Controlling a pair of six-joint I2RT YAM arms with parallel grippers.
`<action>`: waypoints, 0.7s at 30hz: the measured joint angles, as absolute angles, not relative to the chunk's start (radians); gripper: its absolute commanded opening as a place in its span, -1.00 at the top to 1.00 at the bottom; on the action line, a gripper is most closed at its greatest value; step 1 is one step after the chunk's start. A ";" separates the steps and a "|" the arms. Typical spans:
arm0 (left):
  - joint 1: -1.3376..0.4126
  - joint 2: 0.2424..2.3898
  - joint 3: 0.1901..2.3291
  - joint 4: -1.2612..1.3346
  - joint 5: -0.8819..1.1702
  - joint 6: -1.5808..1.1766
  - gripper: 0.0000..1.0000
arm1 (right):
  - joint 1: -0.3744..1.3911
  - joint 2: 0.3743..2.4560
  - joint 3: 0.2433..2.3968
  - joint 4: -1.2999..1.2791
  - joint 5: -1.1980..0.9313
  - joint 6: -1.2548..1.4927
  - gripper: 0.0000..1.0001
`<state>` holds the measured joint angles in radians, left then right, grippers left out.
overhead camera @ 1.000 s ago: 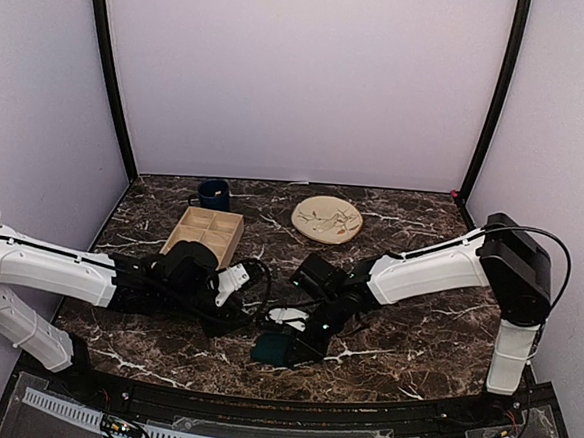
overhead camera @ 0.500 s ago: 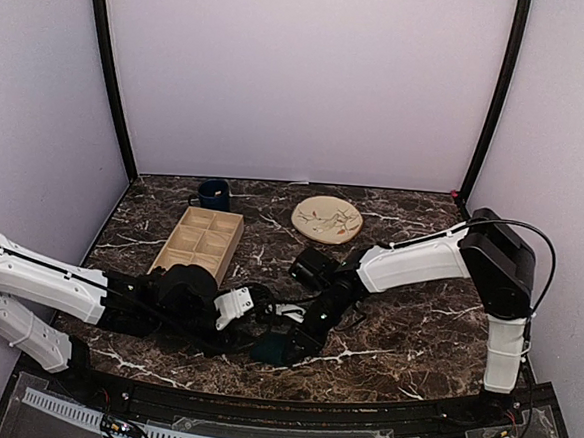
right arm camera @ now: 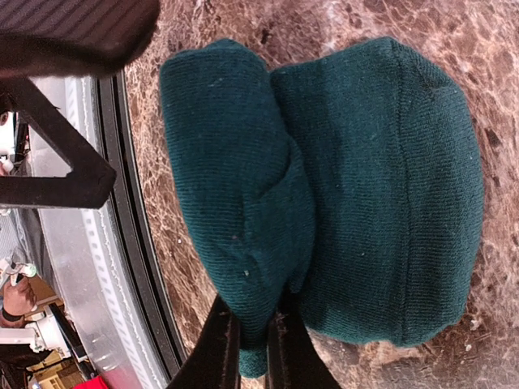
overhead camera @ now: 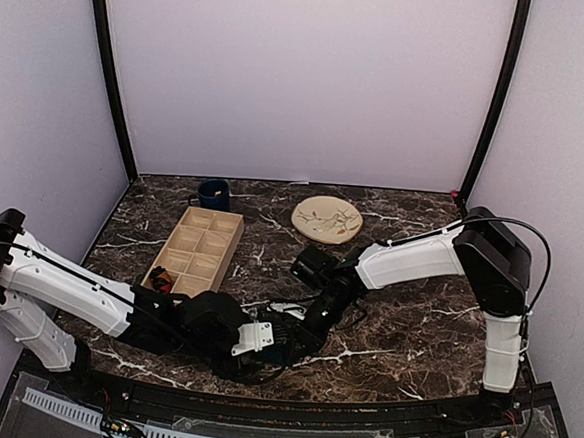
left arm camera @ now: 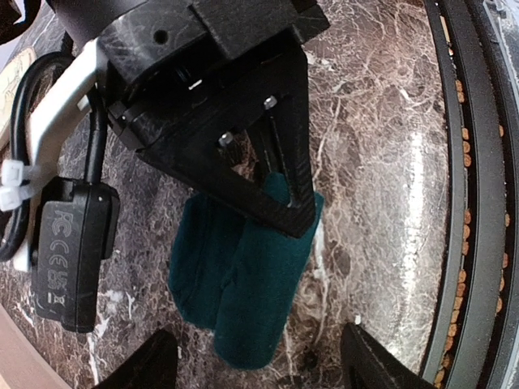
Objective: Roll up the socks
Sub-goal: Roll the sock at the center of the board.
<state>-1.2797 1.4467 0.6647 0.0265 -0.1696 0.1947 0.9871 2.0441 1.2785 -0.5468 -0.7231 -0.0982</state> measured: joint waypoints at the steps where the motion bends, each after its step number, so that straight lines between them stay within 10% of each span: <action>1: -1.280 1.450 0.668 0.027 -0.173 0.201 -0.36 | 0.987 2.044 1.279 -0.547 -0.723 -0.098 1.00; 21: -1.288 1.563 0.715 0.028 -0.211 0.286 0.06 | 0.978 2.059 1.296 -0.586 -0.751 -0.108 1.00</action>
<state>-1.2877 1.5631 0.7151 0.0284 -0.2111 0.2855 0.9779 2.0594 1.2961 -0.5858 -0.7509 -0.1078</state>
